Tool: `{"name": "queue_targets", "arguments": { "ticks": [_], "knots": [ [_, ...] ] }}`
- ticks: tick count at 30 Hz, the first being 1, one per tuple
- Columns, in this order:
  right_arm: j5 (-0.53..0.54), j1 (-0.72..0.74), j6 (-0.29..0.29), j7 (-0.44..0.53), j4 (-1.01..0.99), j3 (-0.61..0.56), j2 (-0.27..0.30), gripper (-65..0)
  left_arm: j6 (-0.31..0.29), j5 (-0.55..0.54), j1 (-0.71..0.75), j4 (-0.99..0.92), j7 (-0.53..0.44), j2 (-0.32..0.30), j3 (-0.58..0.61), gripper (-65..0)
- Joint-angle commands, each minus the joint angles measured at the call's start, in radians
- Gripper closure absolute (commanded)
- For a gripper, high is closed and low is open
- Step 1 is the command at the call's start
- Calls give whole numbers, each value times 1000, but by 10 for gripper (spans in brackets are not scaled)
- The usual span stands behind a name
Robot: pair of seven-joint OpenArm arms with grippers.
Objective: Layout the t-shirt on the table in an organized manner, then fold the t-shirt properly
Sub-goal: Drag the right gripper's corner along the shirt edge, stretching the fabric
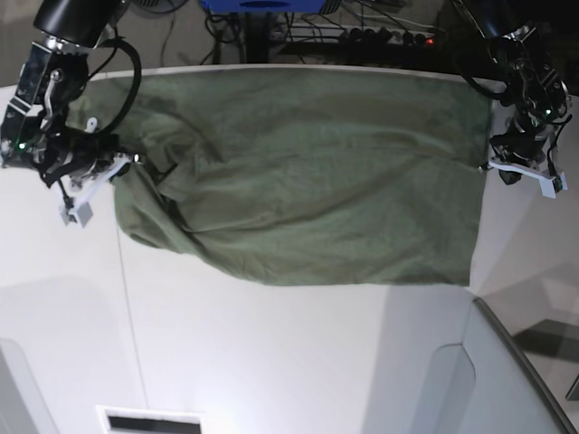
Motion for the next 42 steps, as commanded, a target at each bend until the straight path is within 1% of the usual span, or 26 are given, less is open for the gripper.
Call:
{"name": "queue_targets", "arguments": {
  "ticks": [1,3,4,5,6,7,8,9,12,14,16,18,20,23,28,29,30,33,37,39,42],
  "knots": [
    [13,17,4,-21,17,1,5,-93,-2,-7,-8,14,-21,-17,-2,0],
    [14,27,4,-92,21,12,2,-243,-2,-5,-8,14,-21,-17,-2,0],
    [28,37,4,-122,31,25,-1,-332,-2,-5,-8,14,-21,-17,-2,0],
    [60,38,4,-147,46,45,-1,-405,-2,-7,-8,14,-21,-17,-2,0],
    [105,38,4,-164,66,64,-1,-450,-2,-8,-8,14,-21,-17,-3,0],
    [148,37,4,-170,93,74,5,-462,-2,-8,-8,14,-21,-17,-5,0],
    [172,37,2,-168,123,82,8,-455,-2,-8,-8,14,-21,-17,-5,0],
    [175,41,1,-154,150,84,19,-443,-2,-7,-8,14,-21,-17,-5,0],
    [175,96,-1,-78,149,73,81,-432,-2,-4,-6,14,-21,-17,-5,0],
    [175,162,-1,-44,31,70,117,-434,-2,-2,-6,14,-21,-17,-6,0],
    [175,245,-1,7,-164,42,166,-434,-2,-5,-6,16,-21,-17,-6,0],
    [175,304,-1,93,-350,-10,206,-434,-2,-8,-5,22,-21,-17,-6,0],
    [177,337,-1,174,-476,-64,236,-431,-2,-8,-1,22,-21,-17,-6,0],
    [177,353,-1,249,-582,-122,248,-428,-2,-8,2,19,-21,-17,-6,0],
    [177,348,-1,303,-638,-139,242,-417,-2,-8,3,16,-21,-17,-6,0],
    [177,347,-1,309,-645,-139,242,-396,-2,-8,3,16,-21,-17,-6,0],
    [177,347,-1,310,-649,-139,242,-362,-2,-10,3,16,-21,-17,-6,0],
    [177,345,-1,317,-648,-139,242,-219,-2,-10,3,16,-21,-17,-6,0],
    [177,345,1,314,-638,-139,246,-69,-2,-10,3,16,-21,-17,-6,0],
    [177,347,1,309,-623,-137,248,-30,-2,-10,3,16,-21,-17,-6,0],
    [177,345,1,297,-562,-139,248,-15,-2,-10,3,16,-21,-17,-6,0]
  ]
}}
